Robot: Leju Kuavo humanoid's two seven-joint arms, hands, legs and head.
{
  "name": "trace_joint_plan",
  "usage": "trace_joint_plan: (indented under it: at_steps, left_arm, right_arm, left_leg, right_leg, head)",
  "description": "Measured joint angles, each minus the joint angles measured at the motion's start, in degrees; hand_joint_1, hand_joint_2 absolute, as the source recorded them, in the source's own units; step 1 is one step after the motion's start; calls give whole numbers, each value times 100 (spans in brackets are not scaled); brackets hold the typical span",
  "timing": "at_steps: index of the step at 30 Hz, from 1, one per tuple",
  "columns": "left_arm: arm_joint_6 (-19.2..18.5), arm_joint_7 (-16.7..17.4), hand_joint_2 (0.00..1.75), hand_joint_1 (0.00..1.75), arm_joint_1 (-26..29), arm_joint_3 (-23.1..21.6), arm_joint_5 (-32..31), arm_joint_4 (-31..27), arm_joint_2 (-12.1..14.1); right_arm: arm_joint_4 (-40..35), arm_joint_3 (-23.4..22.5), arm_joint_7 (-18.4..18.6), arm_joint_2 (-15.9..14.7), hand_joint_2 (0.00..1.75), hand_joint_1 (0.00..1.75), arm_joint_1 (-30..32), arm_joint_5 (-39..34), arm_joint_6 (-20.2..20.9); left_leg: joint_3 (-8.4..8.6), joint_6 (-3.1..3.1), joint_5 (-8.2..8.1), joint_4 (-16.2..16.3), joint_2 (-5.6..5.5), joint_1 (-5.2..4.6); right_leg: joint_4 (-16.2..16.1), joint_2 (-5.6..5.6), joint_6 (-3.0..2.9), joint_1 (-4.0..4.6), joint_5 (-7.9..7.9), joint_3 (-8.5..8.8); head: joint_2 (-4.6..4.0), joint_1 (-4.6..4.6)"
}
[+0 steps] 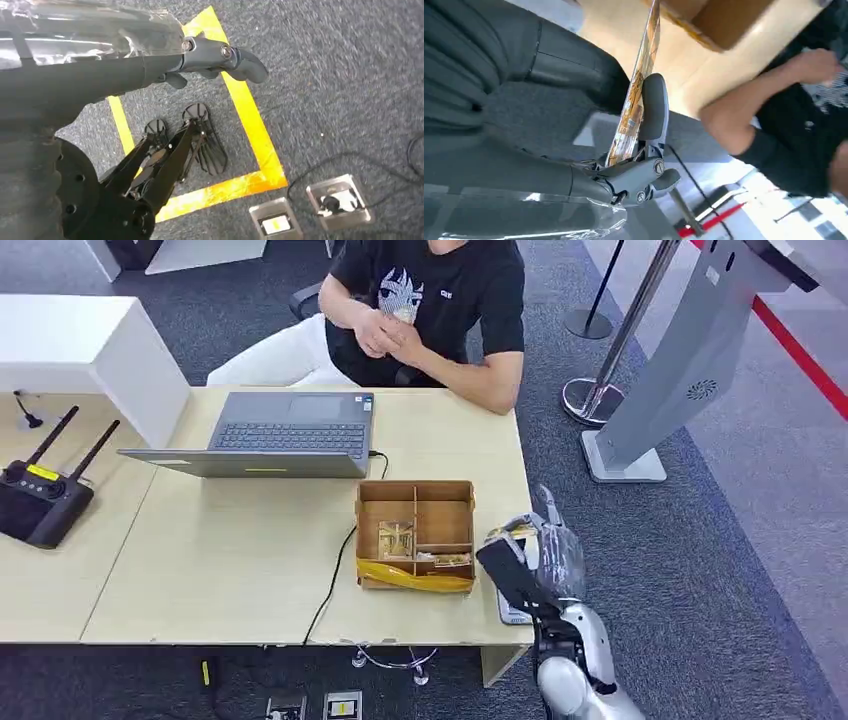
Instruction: Pass the card to the sensor for recognition and then transmit it.
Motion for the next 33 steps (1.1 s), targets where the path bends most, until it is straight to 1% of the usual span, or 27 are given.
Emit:
trace_joint_plan:
  at_steps: [3, 6, 10, 12, 15, 17, 24, 25, 26, 30, 33]
  left_arm:
    - [-140, 26, 175, 0, 0, 0, -123, 0, 7]
    - [-297, 68, 175, 0, 1, -7, -247, 0, 24]
    - [-418, 120, 175, 0, 1, -15, -368, 0, 57]
    - [-498, 153, 175, 0, 1, -31, -468, 0, 72]
    - [-610, 212, 175, 0, 6, -66, -623, 0, 100]
    - [-647, 238, 175, 0, 6, -100, -676, 0, 120]
    - [-710, 284, 175, 0, -2, -229, -842, 0, 186]
    - [-708, 295, 175, 0, -6, -247, -848, 0, 192]
    - [-708, 306, 175, 0, -10, -265, -855, 0, 199]
    - [-702, 346, 175, 0, -37, -339, -903, 0, 212]
    - [-675, 350, 175, 0, -49, -348, -921, 0, 212]
  right_arm:
    - [-96, 11, 112, 2, 175, 175, -424, 146, 302]
    - [-188, 20, 384, 2, 175, 175, -829, 310, 598]
    - [-253, 68, 713, 0, 175, 175, -1202, 485, 839]
    - [-282, 96, 971, -28, 175, 175, -1363, 566, 959]
    - [-336, 103, 1357, -148, 175, 175, -1550, 581, 1136]
    - [-384, 105, 1482, -225, 175, 175, -1602, 572, 1202]
    - [-524, 111, 1720, -435, 175, 175, -1682, 562, 1245]
    - [-544, 111, 1724, -459, 175, 38, -1680, 564, 1245]
    - [-566, 114, 1738, -481, 175, 0, -1680, 564, 1245]
    - [-642, 116, 1766, -538, 175, 0, -1630, 566, 1195]
    - [-757, 109, 1684, -553, 175, 0, -1500, 594, 998]
  left_leg:
    - [-1, 1, 7, 0, -2, 0]
    - [0, 1, 8, 0, -2, 0]
    - [0, 1, 9, 0, -3, 0]
    - [0, 1, 9, 1, -3, 0]
    - [-1, 1, 9, 1, -6, 0]
    - [-2, 1, 9, 1, -6, 0]
    - [1, 1, 9, 1, -4, 0]
    - [1, 1, 9, 2, -4, 0]
    - [1, 1, 9, 2, -5, 0]
    - [1, 1, 9, 2, -4, 1]
    - [1, 1, 8, 2, -3, 1]
  right_leg:
    - [0, -1, -3, 0, 3, 0]
    - [0, -1, -2, 0, 5, 1]
    - [1, -1, -2, 0, 6, 0]
    - [0, -1, -2, 0, 6, -1]
    - [0, -2, -2, 0, 6, -1]
    - [0, -2, -2, 0, 6, -1]
    - [-1, -2, -2, 0, 6, -2]
    - [0, -2, -2, 0, 6, -2]
    - [0, -2, -2, 0, 6, -2]
    - [0, -2, -2, 0, 6, -2]
    - [0, -2, -3, 0, 6, -3]
  head:
    - [0, 0]
    - [0, 0]
    - [0, -2]
    - [0, -2]
    - [0, 2]
    - [0, 0]
    - [0, -2]
    - [0, 0]
    - [0, -2]
    - [0, -2]
    - [0, 0]
